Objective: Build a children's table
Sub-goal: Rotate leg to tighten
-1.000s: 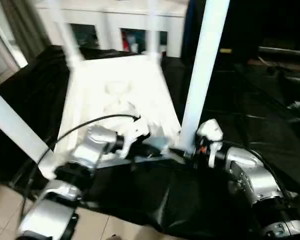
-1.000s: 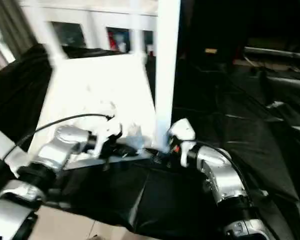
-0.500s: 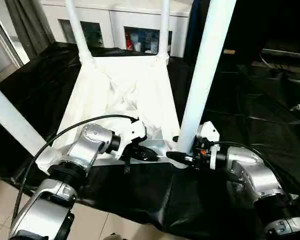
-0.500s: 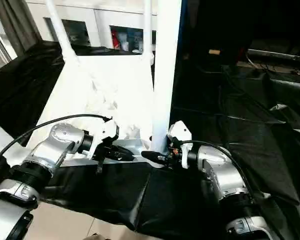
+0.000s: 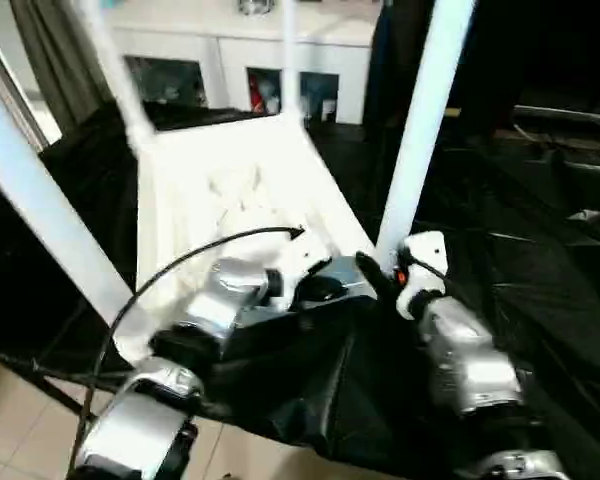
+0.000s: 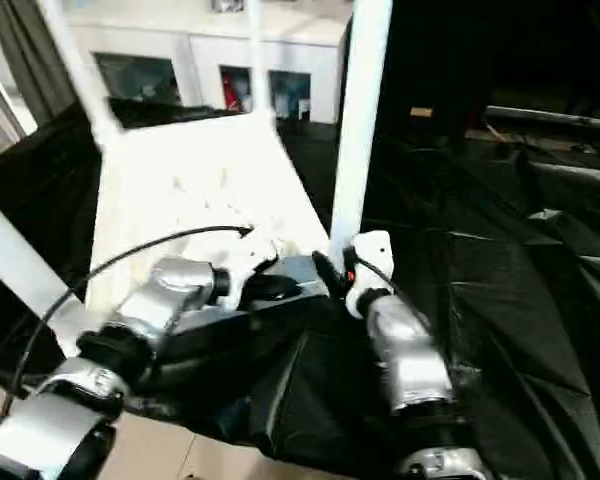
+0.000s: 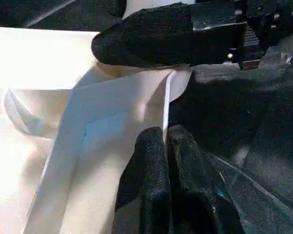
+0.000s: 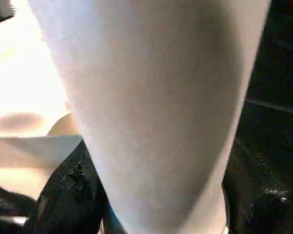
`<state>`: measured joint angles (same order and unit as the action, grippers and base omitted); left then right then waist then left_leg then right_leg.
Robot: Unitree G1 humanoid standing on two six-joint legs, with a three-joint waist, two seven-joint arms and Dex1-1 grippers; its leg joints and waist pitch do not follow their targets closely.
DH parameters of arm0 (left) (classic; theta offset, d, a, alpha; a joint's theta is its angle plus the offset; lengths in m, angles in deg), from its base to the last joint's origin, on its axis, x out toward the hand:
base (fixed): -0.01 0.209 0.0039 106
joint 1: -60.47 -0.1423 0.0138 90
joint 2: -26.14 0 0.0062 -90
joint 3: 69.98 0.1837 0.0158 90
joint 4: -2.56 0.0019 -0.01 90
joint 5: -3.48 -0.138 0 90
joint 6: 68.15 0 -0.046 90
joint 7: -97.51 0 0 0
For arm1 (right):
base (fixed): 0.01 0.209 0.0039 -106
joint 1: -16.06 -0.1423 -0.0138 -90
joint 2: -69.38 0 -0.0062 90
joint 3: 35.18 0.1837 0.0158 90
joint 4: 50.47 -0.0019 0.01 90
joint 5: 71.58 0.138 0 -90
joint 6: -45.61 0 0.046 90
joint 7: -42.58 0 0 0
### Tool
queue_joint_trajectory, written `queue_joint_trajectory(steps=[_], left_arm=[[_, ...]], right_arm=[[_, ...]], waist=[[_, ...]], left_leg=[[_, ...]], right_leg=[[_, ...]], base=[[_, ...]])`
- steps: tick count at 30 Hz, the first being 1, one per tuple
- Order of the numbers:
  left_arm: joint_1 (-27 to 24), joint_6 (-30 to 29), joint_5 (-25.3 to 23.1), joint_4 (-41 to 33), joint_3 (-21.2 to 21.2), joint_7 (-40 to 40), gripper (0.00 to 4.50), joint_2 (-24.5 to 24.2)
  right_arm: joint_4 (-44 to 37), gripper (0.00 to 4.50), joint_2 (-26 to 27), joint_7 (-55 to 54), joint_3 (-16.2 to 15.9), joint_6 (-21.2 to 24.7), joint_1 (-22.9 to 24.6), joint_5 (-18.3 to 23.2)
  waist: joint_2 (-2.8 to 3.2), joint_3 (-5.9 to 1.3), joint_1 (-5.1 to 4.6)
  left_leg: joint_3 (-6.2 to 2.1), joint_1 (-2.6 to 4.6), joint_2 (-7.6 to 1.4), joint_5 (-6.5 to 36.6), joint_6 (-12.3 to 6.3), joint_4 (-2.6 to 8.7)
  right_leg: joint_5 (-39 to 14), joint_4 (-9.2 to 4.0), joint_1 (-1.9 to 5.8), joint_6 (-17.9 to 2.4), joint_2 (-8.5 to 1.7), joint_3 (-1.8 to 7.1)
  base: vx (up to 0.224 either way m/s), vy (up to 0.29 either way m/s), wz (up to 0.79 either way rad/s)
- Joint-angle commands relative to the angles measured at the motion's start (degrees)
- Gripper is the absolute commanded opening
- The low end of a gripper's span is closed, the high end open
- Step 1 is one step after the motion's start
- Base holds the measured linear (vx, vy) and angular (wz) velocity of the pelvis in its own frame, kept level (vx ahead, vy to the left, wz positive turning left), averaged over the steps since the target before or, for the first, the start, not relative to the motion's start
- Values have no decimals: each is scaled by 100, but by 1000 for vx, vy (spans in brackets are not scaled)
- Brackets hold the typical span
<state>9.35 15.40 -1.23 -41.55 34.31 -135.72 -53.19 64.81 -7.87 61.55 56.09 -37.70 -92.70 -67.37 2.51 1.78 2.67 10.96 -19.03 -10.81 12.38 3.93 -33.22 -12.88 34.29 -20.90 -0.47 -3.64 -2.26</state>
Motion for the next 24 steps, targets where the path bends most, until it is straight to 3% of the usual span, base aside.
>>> queue_joint_trajectory(steps=[1,5,7,8,10,11,12,13,16,19,20,24], left_arm=[[17,-47,-64,209,204,279,0,370],[13,0,-58,190,153,131,0,192],[-24,69,-30,130,170,-189,0,-7],[-27,72,-29,126,171,-205,0,-16],[-88,158,4,43,185,-616,0,-310],[-88,158,4,43,185,-616,0,-310],[-106,211,35,19,181,-842,0,-457],[-118,206,54,-6,189,-1009,0,-554],[-167,208,126,-107,232,-1533,0,-806],[-192,260,143,-153,259,-1754,0,-927],[-212,233,205,-225,249,-1960,0,-1054],[-249,151,339,-352,220,-2190,0,-1148]], right_arm=[[292,300,385,312,-554,189,50,-26],[297,352,338,561,-572,231,-49,32],[213,352,199,978,-687,250,-78,99],[208,352,189,1002,-694,251,-78,101],[0,352,-264,1989,-1028,165,-40,124],[0,352,-264,1989,-1028,165,-40,124],[-147,352,-543,2539,-1143,120,0,204],[-231,352,-691,2819,-1156,124,8,286],[-340,352,-1041,3490,-1104,102,-19,464],[-359,352,-1187,3786,-1059,106,-41,533],[-342,352,-1399,4167,-1042,65,-72,605],[-288,352,-1582,4526,-959,69,-152,773]], waist=[[-105,-171,-38],[-127,-180,-50],[-159,-174,-57],[-139,-178,-61],[-153,-193,-63],[-153,-202,-73],[-219,-203,-80],[-198,-211,-54],[-227,-244,-34],[-199,-290,20],[-256,-276,40],[-240,-260,123]], left_leg=[[-156,-15,-258,1405,-122,486],[-148,-51,-262,1178,-207,479],[-147,-60,-259,1156,-244,478],[-148,-69,-259,1141,-277,474],[-157,-89,-268,981,-315,465],[-147,-100,-271,869,-366,442],[-135,-101,-271,817,-407,432],[-135,-99,-267,709,-470,412],[-119,-99,-278,359,-639,376],[-96,-116,-294,-39,-871,306],[-90,-126,-295,-95,-942,300],[-73,-100,-321,122,-901,295]], right_leg=[[-1865,-575,77,-891,-475,282],[-1432,-528,110,-1045,-485,269],[-1393,-522,116,-1071,-486,268],[-1382,-518,125,-1079,-494,272],[-1155,-485,164,-1117,-494,262],[-838,-455,179,-1186,-489,262],[-705,-444,178,-1224,-483,260],[-470,-413,198,-1306,-489,258],[250,-323,219,-1526,-482,252],[1056,-214,205,-1684,-456,227],[1186,-197,195,-1726,-451,214],[830,-204,161,-1769,-467,216]], base=[[0,0,0],[0,0,0],[0,0,0],[0,0,0],[0,0,0],[0,0,0],[0,0,0],[0,0,0],[0,0,0],[0,0,0],[0,0,0],[0,0,0]])
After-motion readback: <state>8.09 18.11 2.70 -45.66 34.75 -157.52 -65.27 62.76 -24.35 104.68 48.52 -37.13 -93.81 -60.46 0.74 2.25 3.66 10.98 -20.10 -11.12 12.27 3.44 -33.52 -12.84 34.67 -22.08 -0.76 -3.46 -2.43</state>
